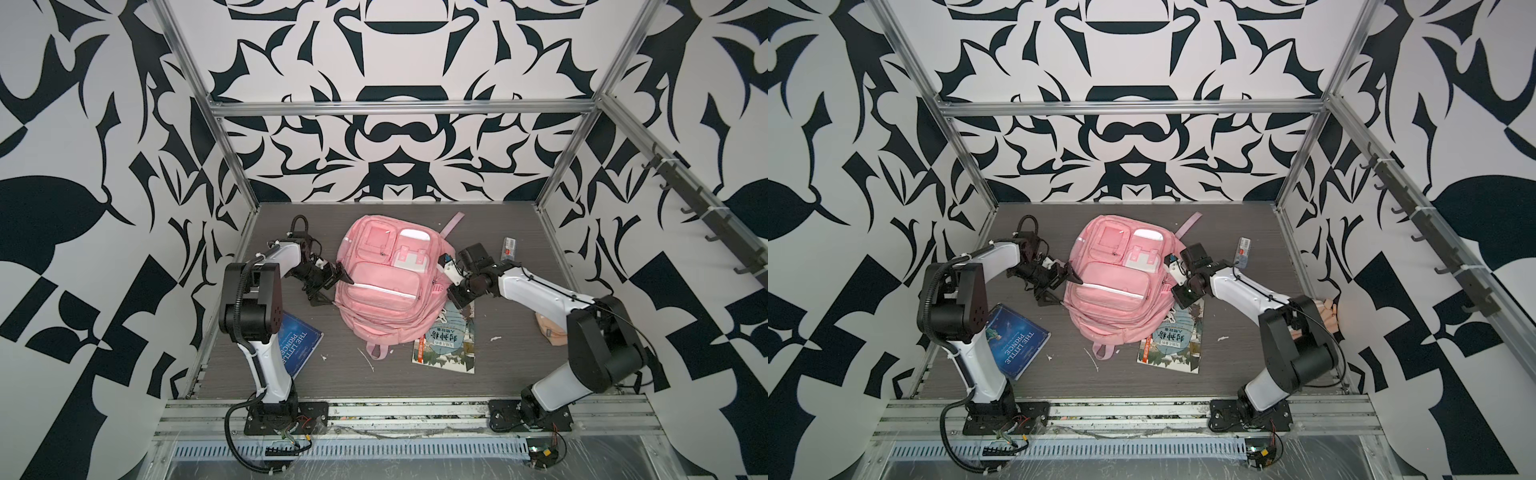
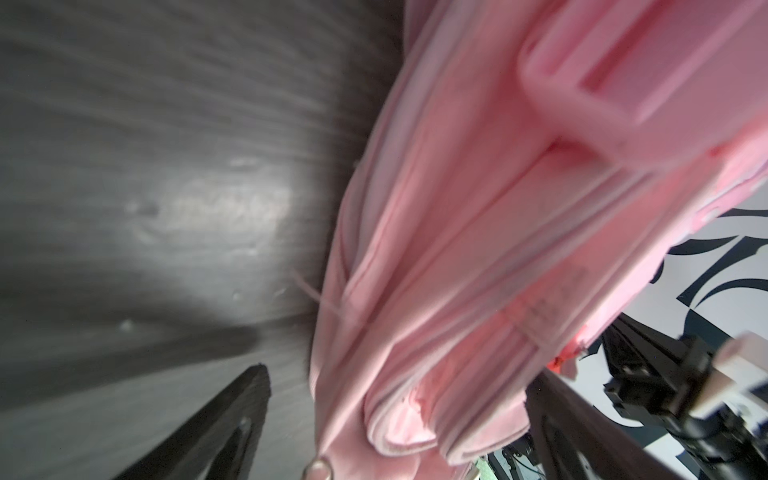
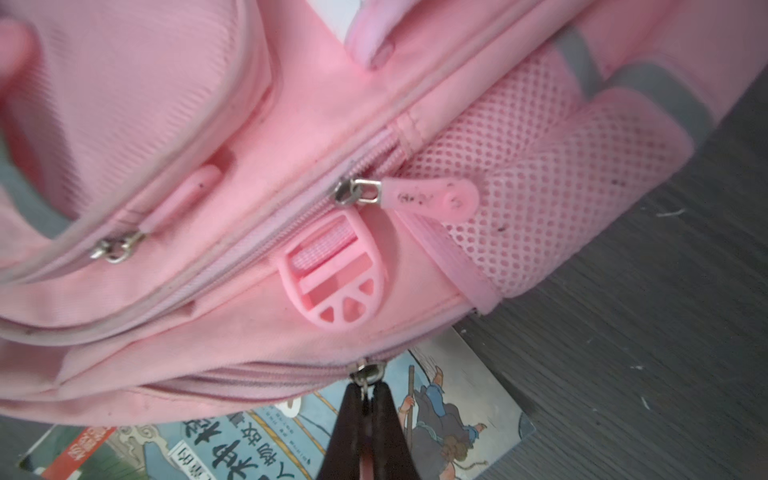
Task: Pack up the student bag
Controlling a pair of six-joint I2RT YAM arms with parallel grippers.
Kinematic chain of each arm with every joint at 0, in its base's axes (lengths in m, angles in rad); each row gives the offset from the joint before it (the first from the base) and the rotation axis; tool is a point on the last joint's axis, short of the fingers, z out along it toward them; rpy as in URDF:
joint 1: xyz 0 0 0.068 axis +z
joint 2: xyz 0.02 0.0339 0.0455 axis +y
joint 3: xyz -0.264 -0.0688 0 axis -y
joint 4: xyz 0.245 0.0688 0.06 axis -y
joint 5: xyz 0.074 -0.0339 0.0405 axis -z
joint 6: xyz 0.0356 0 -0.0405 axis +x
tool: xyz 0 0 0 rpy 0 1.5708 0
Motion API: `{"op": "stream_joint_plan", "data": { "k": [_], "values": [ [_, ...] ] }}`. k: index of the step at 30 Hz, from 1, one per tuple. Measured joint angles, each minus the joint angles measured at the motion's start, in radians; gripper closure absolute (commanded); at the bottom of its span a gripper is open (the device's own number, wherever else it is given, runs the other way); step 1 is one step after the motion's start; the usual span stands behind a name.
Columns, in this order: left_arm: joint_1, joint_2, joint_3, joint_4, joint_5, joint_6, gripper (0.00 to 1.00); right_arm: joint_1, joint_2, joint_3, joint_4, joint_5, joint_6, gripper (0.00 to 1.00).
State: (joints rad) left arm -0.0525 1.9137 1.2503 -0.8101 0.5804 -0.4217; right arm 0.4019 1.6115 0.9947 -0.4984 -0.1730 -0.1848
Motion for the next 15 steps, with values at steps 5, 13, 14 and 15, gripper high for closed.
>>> {"op": "stream_joint_plan", "data": {
  "k": [5, 13, 14, 15],
  "values": [
    [0.002, 0.01, -0.015, 0.042, 0.029, -0.002, 0.01, 0.001, 0.046, 0.014, -0.011, 0.024, -0.052, 1.0],
    [0.011, -0.001, -0.03, 0.059, 0.049, -0.008, 0.01, 0.006, 0.08, 0.023, -0.005, 0.056, -0.087, 0.82],
    [0.015, -0.003, -0.03, 0.058, 0.049, -0.008, 0.01, 0.006, 0.082, 0.023, -0.004, 0.063, -0.088, 0.81],
    [0.02, -0.006, -0.03, 0.058, 0.049, -0.007, 0.01, 0.006, 0.084, 0.023, -0.002, 0.066, -0.091, 0.8]
  ]
}}
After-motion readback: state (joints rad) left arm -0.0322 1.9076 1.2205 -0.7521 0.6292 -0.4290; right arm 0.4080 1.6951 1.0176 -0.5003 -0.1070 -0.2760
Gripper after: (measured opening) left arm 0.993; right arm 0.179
